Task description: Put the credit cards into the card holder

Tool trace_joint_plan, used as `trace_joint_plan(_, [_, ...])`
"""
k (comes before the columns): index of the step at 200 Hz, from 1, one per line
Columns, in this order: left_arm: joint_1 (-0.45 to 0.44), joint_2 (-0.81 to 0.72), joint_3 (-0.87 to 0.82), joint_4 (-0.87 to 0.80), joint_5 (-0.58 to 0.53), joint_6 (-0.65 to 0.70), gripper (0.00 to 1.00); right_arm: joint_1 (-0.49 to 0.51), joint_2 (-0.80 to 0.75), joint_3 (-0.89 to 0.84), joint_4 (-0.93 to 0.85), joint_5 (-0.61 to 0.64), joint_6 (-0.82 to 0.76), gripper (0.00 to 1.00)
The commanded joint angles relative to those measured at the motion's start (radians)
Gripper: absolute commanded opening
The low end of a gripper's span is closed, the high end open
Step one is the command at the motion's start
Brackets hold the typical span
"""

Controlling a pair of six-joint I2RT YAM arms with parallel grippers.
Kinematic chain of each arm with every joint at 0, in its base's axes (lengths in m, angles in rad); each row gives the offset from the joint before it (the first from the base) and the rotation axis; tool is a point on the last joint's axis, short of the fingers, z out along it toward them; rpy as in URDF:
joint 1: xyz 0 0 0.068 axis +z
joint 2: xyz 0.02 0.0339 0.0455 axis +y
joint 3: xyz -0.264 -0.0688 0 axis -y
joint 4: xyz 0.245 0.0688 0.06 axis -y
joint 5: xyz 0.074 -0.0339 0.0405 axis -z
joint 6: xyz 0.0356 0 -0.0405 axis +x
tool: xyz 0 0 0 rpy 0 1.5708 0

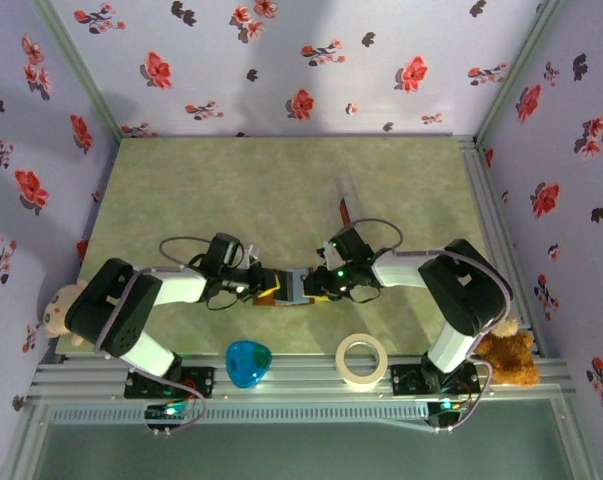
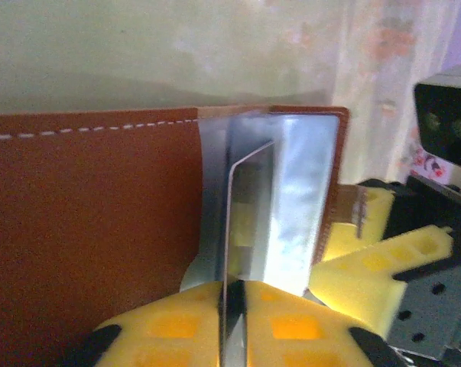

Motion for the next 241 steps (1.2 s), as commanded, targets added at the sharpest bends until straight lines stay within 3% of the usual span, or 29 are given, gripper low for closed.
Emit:
trace_joint_plan(1, [-0.017,-0.006,0.016,-0.124,-0.079,0.006,0.21,0.022,0.072,-0.033,0.058,0.029,-0.008,0.33])
trace_joint_plan(91, [-0.055,-0.069,0.107,-0.375,-0.198,0.084,0.31,0.024,0.061,-0.021,0.018,0.05,-0.035,0.32])
trace_joint_plan(241, [-0.154,0.087,0.264,-0.399,-0.207,0.095,0.31,0.09,0.099,0.049,0.022,0.034,-0.023,0.16])
